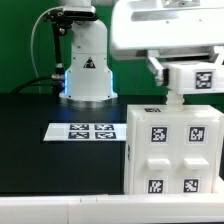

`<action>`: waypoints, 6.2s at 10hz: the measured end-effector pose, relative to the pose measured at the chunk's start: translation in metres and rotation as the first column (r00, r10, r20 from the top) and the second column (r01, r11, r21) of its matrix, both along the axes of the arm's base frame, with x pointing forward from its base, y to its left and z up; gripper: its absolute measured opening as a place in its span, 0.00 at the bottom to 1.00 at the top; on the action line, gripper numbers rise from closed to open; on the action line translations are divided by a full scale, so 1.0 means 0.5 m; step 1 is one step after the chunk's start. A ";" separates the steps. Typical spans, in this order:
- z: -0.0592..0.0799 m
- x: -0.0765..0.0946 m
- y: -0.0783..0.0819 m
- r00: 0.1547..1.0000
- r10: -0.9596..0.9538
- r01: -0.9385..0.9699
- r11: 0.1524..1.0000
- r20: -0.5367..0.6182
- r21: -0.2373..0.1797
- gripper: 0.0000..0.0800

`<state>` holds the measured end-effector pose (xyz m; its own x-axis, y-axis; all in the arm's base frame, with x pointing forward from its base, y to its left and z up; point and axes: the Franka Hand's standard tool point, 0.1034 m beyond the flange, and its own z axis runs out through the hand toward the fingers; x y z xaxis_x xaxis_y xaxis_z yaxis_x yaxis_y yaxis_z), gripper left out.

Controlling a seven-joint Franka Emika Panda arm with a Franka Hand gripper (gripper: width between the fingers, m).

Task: Assemble cabinet

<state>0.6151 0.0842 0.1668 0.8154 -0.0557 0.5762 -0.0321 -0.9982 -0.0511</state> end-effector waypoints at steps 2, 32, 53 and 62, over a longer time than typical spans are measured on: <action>-0.004 0.001 -0.042 1.000 -0.025 0.025 1.000 -0.004 -0.007 0.67; -0.009 0.022 0.001 0.994 -0.066 0.064 0.998 0.090 0.029 0.67; -0.029 0.038 -0.016 0.853 -0.006 0.096 0.985 -0.522 0.146 1.00; -0.025 0.049 -0.006 0.517 -0.600 0.817 0.558 -0.610 0.143 0.67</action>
Offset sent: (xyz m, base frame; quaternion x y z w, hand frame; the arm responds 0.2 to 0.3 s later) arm 0.0069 0.0009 -0.0105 0.0080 0.0147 0.0014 0.9999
